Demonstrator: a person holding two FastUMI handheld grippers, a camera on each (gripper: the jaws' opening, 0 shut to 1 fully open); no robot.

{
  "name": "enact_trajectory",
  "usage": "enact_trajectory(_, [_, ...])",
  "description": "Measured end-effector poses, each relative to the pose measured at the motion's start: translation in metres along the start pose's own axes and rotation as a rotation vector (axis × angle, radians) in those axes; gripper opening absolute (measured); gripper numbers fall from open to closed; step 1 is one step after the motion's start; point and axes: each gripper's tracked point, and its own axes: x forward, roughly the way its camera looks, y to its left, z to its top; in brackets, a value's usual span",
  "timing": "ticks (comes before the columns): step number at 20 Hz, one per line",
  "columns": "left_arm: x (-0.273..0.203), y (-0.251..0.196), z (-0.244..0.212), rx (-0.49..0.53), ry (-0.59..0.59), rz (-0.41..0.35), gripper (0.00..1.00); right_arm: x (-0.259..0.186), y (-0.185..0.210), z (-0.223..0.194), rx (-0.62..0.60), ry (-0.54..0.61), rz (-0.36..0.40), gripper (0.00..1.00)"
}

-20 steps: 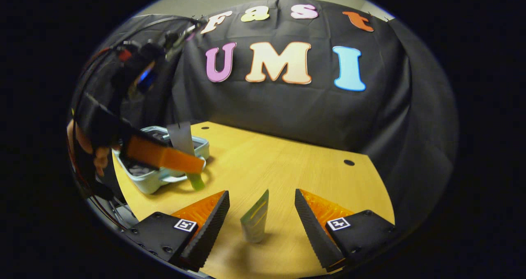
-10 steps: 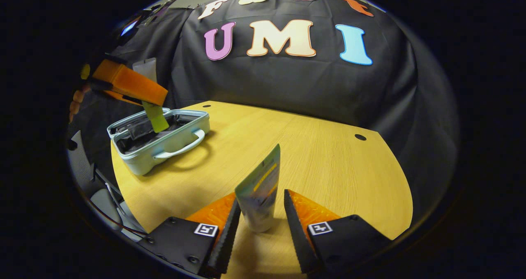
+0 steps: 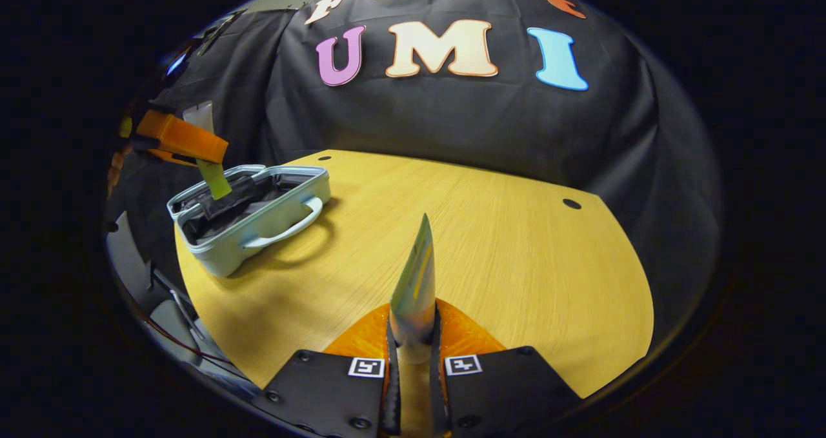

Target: First open the suitcase, pack the skin care products into it, and then close the suitcase.

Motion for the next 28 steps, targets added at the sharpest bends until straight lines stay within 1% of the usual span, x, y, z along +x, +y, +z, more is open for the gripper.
enact_trajectory(2, [0.0,0.02,0.001,-0.001,0.014,0.022,0.1,-0.001,0.002,0.014,0.003,0.001,-0.009,0.19])
enact_trajectory(4, [0.0,0.041,0.002,0.0,0.048,0.042,0.1,-0.006,0.007,0.037,0.033,-0.015,-0.018,0.19])
enact_trajectory(7, [0.005,0.075,0.0,0.03,0.107,0.072,0.1,-0.013,0.025,0.07,0.064,-0.054,-0.015,0.19])
enact_trajectory(8, [0.008,0.088,-0.002,0.043,0.136,0.085,0.12,-0.014,0.032,0.078,0.07,-0.059,-0.015,0.19])
enact_trajectory(9, [0.01,0.098,-0.005,0.054,0.166,0.097,0.1,-0.015,0.039,0.084,0.079,-0.062,-0.012,0.19])
enact_trajectory(12, [0.017,0.12,-0.02,0.069,0.255,0.089,0.1,-0.016,0.064,0.101,0.092,-0.063,0.0,0.19])
enact_trajectory(18, [0.037,0.162,-0.06,0.089,0.419,0.108,0.1,-0.007,0.129,0.115,0.122,-0.007,0.103,0.19])
enact_trajectory(19, [0.04,0.168,-0.067,0.097,0.44,0.108,0.08,-0.006,0.142,0.118,0.131,0.0,0.127,0.19])
enact_trajectory(20, [0.042,0.173,-0.072,0.103,0.457,0.106,0.1,-0.004,0.157,0.118,0.137,0.018,0.158,0.19])
enact_trajectory(23, [0.049,0.177,-0.083,0.105,0.481,0.075,0.1,0.002,0.196,0.117,0.163,0.066,0.225,0.19])
enact_trajectory(25, [0.054,0.181,-0.087,0.093,0.485,0.058,0.11,0.007,0.217,0.118,0.152,0.082,0.246,0.19])
enact_trajectory(26, [0.057,0.183,-0.089,0.086,0.482,0.052,0.14,0.01,0.225,0.117,0.148,0.093,0.254,0.19])
enact_trajectory(27, [0.06,0.185,-0.089,0.076,0.473,0.048,0.13,0.014,0.234,0.115,0.152,0.111,0.266,0.19])
enact_trajectory(28, [0.061,0.185,-0.086,0.071,0.455,0.042,0.17,0.017,0.242,0.112,0.16,0.127,0.27,0.19])
